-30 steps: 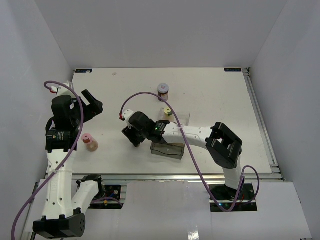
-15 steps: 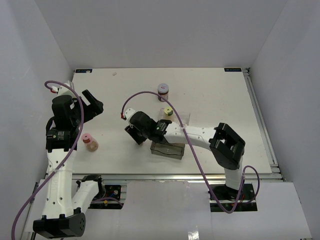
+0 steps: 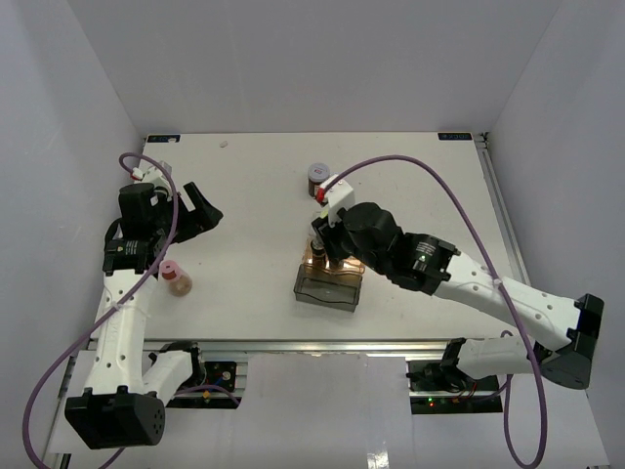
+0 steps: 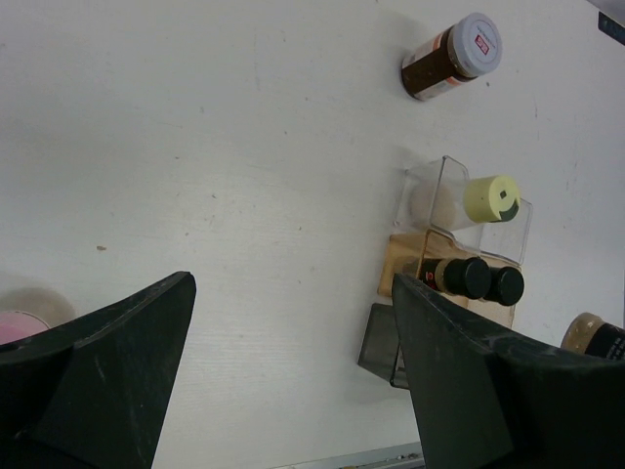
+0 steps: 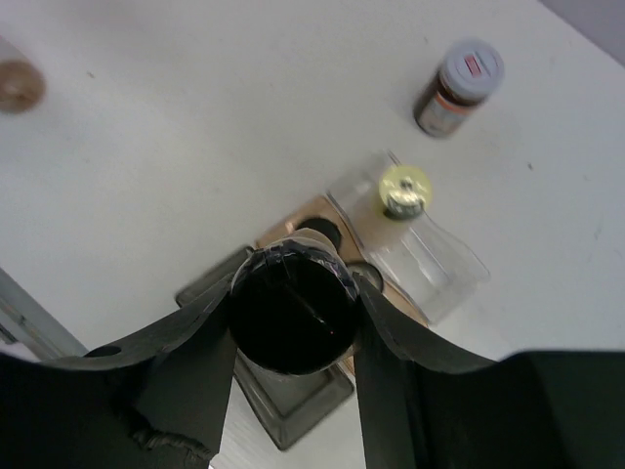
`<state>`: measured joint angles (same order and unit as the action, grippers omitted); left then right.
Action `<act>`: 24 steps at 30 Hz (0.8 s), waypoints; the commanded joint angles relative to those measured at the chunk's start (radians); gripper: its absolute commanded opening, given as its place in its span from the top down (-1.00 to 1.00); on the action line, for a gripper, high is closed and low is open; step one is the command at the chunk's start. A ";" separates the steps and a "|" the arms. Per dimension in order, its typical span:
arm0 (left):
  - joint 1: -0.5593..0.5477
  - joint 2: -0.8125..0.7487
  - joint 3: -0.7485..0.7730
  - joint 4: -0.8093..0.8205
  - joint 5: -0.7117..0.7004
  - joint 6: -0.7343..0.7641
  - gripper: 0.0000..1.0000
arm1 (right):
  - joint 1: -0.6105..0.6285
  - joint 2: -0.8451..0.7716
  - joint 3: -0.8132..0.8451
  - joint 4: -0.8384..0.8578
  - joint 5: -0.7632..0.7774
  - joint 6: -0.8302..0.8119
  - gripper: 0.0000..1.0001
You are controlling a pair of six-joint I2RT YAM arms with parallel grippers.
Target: Organize the condiment bottles
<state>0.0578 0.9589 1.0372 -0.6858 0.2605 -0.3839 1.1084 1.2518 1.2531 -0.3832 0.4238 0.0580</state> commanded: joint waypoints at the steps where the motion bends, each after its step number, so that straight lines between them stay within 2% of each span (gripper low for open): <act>1: 0.005 -0.013 -0.012 0.035 0.075 0.011 -0.85 | -0.076 -0.096 -0.117 -0.092 0.048 0.016 0.85; 9: 0.004 -0.011 -0.016 0.035 0.071 0.011 -0.85 | -0.208 -0.190 -0.266 -0.051 -0.035 0.018 0.85; 24: 0.004 -0.009 -0.036 0.040 0.060 0.011 -0.85 | -0.302 -0.184 -0.414 0.149 -0.140 -0.009 0.85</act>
<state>0.0578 0.9604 1.0084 -0.6647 0.3149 -0.3813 0.8112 1.0748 0.8413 -0.3550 0.3106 0.0643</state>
